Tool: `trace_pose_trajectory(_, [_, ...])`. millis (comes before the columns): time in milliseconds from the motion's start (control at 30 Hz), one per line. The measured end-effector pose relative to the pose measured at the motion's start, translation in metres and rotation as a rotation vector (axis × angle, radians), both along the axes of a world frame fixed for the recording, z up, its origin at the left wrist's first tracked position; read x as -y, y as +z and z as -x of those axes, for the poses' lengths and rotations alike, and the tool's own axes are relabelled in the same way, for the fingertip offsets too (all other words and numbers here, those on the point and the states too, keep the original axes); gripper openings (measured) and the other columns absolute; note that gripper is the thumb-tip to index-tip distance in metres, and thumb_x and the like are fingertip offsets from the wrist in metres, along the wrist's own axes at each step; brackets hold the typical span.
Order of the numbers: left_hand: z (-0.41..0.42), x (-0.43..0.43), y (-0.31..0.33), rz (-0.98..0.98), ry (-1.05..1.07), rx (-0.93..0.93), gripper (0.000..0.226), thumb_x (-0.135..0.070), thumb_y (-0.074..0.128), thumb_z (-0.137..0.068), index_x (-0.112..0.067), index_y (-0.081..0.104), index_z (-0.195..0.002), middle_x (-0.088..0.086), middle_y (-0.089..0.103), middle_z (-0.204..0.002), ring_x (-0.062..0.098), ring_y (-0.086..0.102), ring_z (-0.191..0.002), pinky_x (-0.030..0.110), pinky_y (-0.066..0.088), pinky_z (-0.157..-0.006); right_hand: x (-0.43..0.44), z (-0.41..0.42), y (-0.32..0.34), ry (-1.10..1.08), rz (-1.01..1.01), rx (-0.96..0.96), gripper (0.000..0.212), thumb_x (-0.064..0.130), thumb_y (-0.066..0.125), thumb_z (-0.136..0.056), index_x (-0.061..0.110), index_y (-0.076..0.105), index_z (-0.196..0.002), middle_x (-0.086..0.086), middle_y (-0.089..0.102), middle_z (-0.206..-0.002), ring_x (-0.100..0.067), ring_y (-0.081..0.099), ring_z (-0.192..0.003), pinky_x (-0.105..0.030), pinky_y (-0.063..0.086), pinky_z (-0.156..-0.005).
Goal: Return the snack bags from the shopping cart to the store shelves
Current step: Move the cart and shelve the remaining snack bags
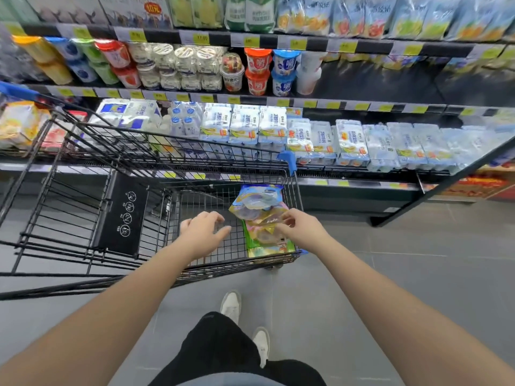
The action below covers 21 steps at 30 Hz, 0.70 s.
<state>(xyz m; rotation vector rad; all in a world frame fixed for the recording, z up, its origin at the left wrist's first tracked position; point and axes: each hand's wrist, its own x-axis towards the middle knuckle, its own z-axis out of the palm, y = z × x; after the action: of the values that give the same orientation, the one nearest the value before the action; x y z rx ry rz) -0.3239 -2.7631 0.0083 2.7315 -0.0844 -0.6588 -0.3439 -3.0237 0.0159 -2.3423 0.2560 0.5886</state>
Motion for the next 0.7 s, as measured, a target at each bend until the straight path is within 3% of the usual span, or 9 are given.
trace_pose_trajectory(400, [-0.104, 0.011, -0.027, 0.168, 0.166, -0.18, 0.053, -0.06, 0.046, -0.094, -0.024, 0.051, -0.132, -0.002, 0.055, -0.128, 0.022, 0.055, -0.115, 0.048, 0.04, -0.106, 0.0, -0.11, -0.009, 0.075, 0.063, -0.126, 0.046, 0.038, 0.06, -0.098, 0.018, 0.053, -0.139, -0.001, 0.064, -0.128, -0.019, 0.063, -0.104, -0.031, 0.051, -0.087])
trace_pose_trajectory(500, [-0.134, 0.013, -0.047, 0.21, 0.208, -0.252, 0.059, -0.065, 0.049, -0.087, -0.023, 0.052, -0.129, 0.001, 0.059, -0.124, 0.026, 0.062, -0.102, 0.048, 0.051, -0.09, 0.0, -0.135, -0.024, 0.071, 0.069, -0.157, 0.045, 0.035, 0.059, -0.099, 0.018, 0.053, -0.14, -0.001, 0.063, -0.132, -0.017, 0.061, -0.104, -0.027, 0.045, -0.083])
trace_pose_trajectory(600, [-0.158, 0.017, -0.07, 0.242, 0.266, -0.293, 0.057, -0.058, 0.051, -0.093, -0.017, 0.05, -0.133, 0.004, 0.061, -0.122, 0.02, 0.063, -0.089, 0.028, 0.048, -0.058, 0.002, -0.16, -0.042, 0.069, 0.079, -0.168, 0.044, 0.035, 0.058, -0.098, 0.017, 0.054, -0.139, -0.002, 0.062, -0.134, -0.021, 0.061, -0.115, -0.029, 0.045, -0.089])
trace_pose_trajectory(700, [-0.172, 0.026, -0.09, 0.23, 0.308, -0.359, 0.06, -0.056, 0.048, -0.096, -0.014, 0.045, -0.14, 0.004, 0.056, -0.131, 0.017, 0.06, -0.094, 0.029, 0.044, -0.069, 0.003, -0.181, -0.056, 0.08, 0.098, -0.161, 0.043, 0.034, 0.058, -0.098, 0.015, 0.056, -0.137, -0.003, 0.064, -0.131, -0.023, 0.061, -0.116, -0.03, 0.045, -0.092])
